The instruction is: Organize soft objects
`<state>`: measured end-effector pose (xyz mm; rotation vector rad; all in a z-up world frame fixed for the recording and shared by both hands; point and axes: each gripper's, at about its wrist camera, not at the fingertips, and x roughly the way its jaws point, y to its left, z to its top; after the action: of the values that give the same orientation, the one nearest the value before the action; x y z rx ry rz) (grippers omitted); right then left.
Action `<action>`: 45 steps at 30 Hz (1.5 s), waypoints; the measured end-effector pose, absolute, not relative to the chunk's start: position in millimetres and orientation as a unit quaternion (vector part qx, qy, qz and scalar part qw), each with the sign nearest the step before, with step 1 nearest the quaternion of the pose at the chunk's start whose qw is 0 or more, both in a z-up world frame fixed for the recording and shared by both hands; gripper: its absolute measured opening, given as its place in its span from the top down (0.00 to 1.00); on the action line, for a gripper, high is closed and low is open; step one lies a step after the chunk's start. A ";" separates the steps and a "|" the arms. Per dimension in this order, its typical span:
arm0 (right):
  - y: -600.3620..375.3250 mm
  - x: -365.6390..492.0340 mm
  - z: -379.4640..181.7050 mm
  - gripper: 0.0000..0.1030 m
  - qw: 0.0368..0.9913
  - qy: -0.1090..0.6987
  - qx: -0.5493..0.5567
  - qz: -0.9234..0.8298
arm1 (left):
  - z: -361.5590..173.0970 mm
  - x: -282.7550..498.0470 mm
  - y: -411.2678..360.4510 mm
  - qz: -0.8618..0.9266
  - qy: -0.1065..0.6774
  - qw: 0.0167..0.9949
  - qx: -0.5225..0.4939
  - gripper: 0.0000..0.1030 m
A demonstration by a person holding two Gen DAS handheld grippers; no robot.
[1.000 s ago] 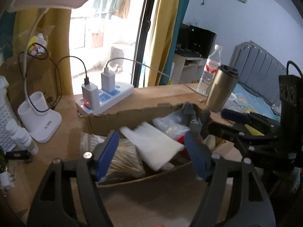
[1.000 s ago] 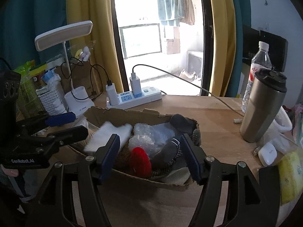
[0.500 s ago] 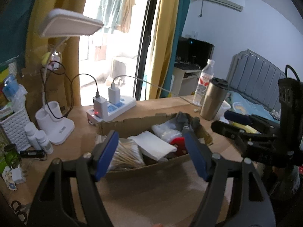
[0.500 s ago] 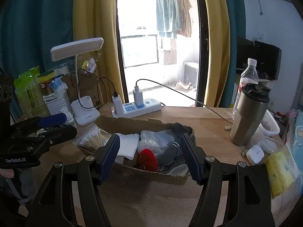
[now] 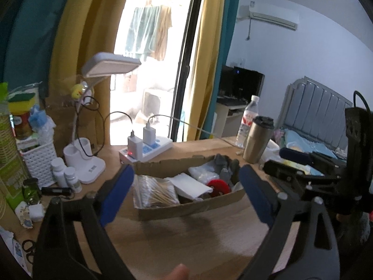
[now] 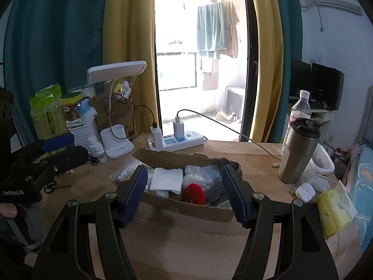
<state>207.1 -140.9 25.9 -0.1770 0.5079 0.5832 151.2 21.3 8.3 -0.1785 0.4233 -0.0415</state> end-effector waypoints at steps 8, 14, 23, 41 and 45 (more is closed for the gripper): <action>-144.3 179.2 38.1 0.33 0.928 0.229 -0.087 0.281 | 18.2 122.9 25.1 -0.003 0.190 0.978 -0.088 0.02; -149.4 158.2 44.2 0.33 0.933 0.219 -0.084 0.274 | 25.2 103.4 27.3 0.010 0.174 0.981 -0.088 0.01; -162.9 131.1 50.4 0.32 0.941 0.205 -0.077 0.258 | 32.6 83.4 22.2 0.031 0.170 0.982 -0.073 0.01; -195.2 85.9 71.2 0.31 0.960 0.157 -0.058 0.223 | 49.5 40.5 -3.0 0.016 0.134 0.990 -0.038 0.01; -198.9 81.8 73.4 0.31 0.962 0.152 -0.057 0.219 | 54.2 34.1 -8.3 0.011 0.126 0.991 -0.033 0.01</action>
<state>81.8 -198.9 73.4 -0.1147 0.3085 0.4430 34.1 -8.3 54.2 -0.0652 0.2517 0.0222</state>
